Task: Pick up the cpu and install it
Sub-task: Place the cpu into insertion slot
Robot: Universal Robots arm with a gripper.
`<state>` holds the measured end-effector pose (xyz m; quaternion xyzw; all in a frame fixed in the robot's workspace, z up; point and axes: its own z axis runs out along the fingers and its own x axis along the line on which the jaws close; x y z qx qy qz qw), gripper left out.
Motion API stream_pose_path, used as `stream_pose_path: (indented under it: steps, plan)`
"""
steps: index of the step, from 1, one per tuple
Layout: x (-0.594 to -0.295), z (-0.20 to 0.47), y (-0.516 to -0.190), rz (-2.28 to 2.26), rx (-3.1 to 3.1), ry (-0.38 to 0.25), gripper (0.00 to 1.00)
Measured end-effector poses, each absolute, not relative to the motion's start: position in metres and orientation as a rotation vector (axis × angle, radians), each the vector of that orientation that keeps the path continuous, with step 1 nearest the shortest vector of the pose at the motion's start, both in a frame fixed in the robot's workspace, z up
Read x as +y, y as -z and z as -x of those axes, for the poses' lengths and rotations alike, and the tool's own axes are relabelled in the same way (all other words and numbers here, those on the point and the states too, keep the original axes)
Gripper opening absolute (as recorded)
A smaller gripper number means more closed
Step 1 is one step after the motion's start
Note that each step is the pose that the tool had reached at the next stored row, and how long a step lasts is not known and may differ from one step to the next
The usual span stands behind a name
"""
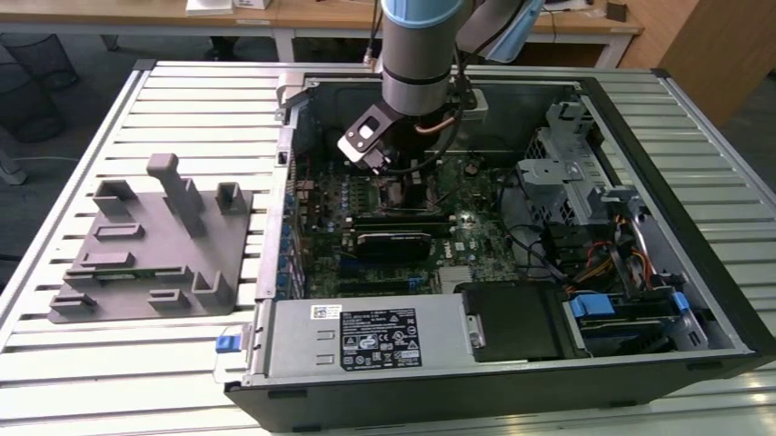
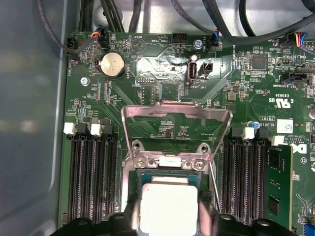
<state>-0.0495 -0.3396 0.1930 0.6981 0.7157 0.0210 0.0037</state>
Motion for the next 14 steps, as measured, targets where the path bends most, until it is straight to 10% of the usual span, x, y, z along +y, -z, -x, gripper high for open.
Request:
stream_pose_path:
  steps: [14]
  plan:
    - [-0.3395, 0.0495, -0.2010, -2.188, 2.243, -0.065, 0.54]
